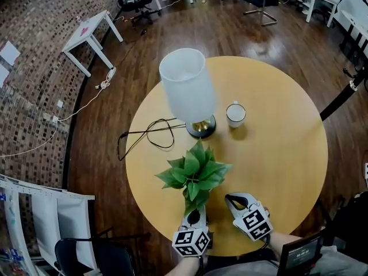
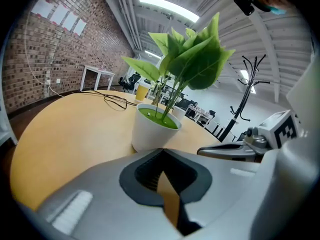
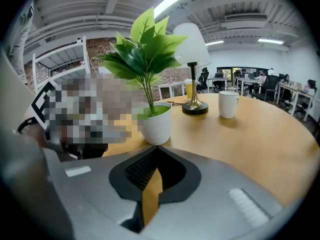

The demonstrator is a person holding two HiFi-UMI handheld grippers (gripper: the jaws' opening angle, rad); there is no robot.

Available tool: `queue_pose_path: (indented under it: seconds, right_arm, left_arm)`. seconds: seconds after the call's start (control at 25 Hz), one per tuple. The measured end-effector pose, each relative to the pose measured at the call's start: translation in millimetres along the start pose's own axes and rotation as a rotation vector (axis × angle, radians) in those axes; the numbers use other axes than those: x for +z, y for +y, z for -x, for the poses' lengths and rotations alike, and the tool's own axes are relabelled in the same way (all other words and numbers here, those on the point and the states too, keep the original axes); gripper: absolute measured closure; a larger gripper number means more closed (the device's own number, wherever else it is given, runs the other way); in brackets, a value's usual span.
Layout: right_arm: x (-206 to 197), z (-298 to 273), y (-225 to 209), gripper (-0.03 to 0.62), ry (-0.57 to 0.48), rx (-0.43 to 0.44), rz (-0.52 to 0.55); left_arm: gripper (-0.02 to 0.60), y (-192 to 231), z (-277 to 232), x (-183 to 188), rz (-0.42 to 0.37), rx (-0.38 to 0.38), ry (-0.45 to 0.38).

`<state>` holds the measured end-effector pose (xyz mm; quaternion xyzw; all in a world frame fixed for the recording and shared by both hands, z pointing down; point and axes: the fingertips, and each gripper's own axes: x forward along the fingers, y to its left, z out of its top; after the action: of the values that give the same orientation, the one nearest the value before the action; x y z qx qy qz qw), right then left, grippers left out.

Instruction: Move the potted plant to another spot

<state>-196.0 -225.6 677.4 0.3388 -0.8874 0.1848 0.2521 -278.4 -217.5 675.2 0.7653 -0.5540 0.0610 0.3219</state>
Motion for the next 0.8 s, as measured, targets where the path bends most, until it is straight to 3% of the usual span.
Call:
queue_pose_path:
  seconds: [0.72,0.8]
  right_arm:
    - [5,-41,1,0.581,-0.01,0.0,0.014]
    - [9,-43,1,0.501,-0.015,0.01,0.015]
  left_arm:
    - [0.591,55,-13,4,-0.02,0.045,-0.007]
    - [0.591,62,-11,10,-0.025,0.056,-0.022]
